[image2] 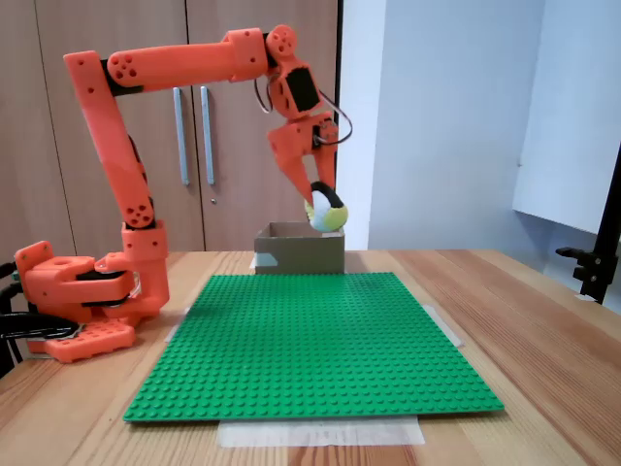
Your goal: Pick the ball and put it in the box.
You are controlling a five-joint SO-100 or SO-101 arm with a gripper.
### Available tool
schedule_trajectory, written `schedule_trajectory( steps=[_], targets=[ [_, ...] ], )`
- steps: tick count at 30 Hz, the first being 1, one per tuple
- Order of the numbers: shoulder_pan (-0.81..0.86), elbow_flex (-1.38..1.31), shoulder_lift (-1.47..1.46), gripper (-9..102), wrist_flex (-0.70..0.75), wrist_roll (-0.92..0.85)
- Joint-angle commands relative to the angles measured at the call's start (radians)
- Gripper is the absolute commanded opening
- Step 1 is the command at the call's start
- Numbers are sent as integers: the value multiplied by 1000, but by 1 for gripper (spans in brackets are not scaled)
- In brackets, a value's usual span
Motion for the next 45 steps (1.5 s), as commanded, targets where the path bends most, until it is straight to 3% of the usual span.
schedule_trajectory(
  steps=[1,15,45],
  targets=[
    [-51,-87,51,-1,2,18],
    [-236,-120,34,-1,-40,71],
    [-442,-84,34,-1,-61,64]
  ],
)
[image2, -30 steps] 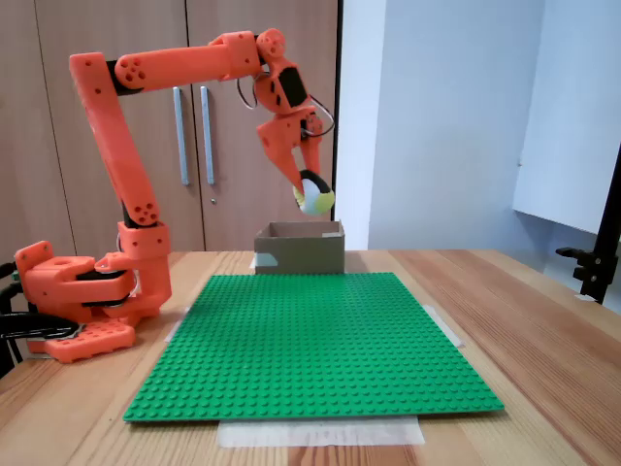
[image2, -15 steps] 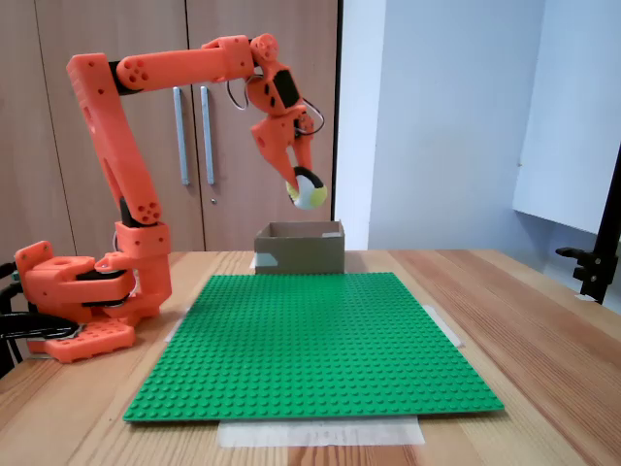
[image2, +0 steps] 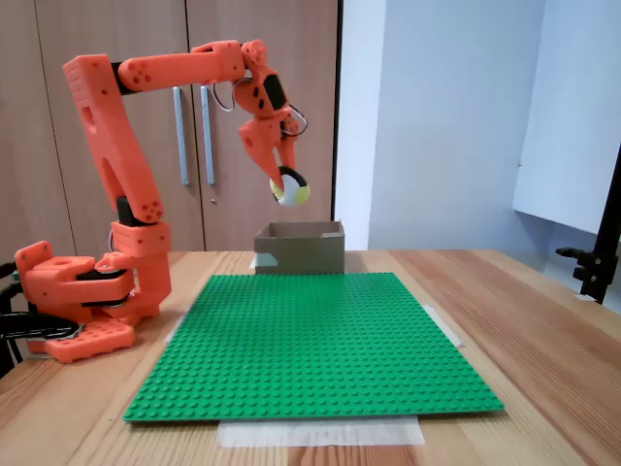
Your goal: Pick the ball and put it in the box.
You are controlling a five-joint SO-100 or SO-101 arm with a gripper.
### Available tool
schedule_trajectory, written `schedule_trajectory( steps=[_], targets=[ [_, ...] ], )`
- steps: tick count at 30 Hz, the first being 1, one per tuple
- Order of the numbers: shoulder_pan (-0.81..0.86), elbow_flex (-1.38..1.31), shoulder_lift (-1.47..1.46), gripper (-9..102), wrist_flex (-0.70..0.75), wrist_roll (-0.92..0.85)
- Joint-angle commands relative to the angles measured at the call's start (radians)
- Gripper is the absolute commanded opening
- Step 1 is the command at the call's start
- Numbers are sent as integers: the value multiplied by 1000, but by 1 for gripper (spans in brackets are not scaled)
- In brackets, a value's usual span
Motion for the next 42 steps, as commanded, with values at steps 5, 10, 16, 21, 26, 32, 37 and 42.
schedule_trajectory(
  steps=[5,10,16,21,26,32,37,42],
  targets=[
    [-28,-6,34,-1,-25,3],
    [-28,8,28,-1,-35,-2],
    [-28,-23,-12,-1,-28,-5],
    [-28,-86,-71,-1,-20,3],
    [-28,-132,-126,-1,-17,12],
    [-28,-212,-196,-1,3,21],
    [-23,-268,-250,-1,12,26],
    [-9,-273,-287,-1,6,31]
  ],
)
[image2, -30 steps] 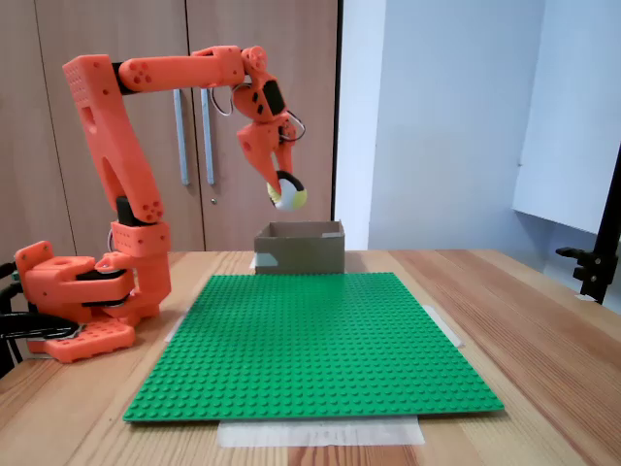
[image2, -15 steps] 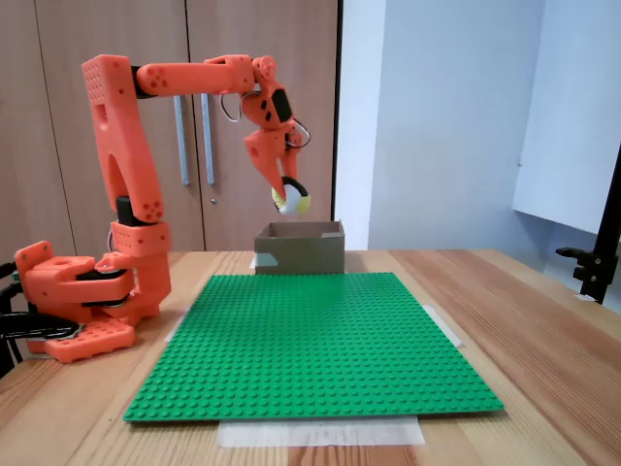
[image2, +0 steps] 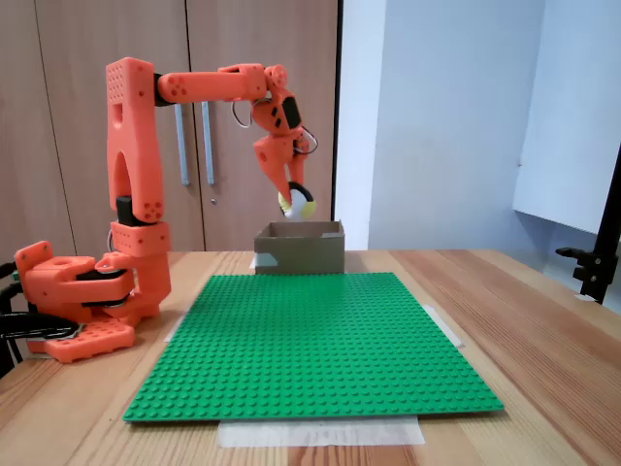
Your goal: Pick the ball and put it in the box.
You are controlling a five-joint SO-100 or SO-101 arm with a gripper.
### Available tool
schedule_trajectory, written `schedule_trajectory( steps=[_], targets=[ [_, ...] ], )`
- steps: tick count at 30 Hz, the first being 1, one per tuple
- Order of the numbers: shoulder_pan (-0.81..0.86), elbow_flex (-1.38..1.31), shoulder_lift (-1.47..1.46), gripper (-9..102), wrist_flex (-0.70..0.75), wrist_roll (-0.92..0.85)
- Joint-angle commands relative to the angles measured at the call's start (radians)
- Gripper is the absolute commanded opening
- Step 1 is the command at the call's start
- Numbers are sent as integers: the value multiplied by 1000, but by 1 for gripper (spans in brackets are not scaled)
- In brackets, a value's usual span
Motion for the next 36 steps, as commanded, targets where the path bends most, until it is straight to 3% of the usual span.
schedule_trajectory(
  steps=[1,8,23,36],
  targets=[
    [17,-64,2,-1,-5,8],
    [18,-60,-20,3,-18,11],
    [21,12,-3,23,-64,21],
    [26,187,158,22,-144,6]
  ],
)
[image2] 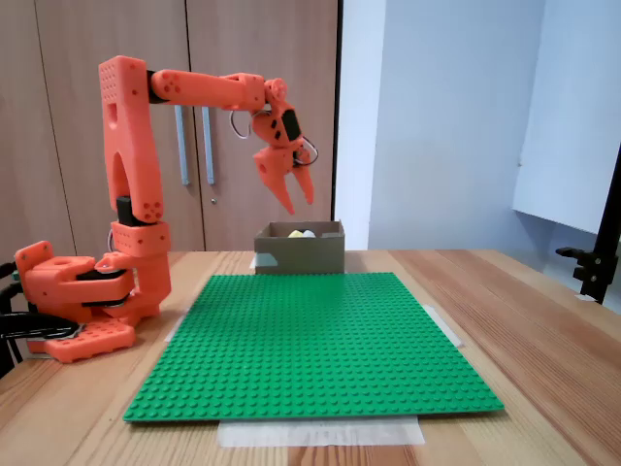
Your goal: Pick the ball and put it in the box.
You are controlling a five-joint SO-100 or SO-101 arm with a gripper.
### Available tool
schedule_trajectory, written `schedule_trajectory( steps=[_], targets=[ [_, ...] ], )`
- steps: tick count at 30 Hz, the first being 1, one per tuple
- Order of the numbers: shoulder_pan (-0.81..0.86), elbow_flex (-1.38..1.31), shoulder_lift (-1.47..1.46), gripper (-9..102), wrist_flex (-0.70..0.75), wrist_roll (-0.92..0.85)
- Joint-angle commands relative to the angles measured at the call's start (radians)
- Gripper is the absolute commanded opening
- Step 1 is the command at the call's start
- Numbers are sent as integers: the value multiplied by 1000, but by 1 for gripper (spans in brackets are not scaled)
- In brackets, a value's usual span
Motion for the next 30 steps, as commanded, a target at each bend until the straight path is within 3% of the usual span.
schedule_trajectory(
  steps=[1,13,30],
  targets=[
    [14,6,103,21,-21,-12],
    [123,86,229,8,-34,-38],
    [407,183,390,3,-9,-72]
  ],
)
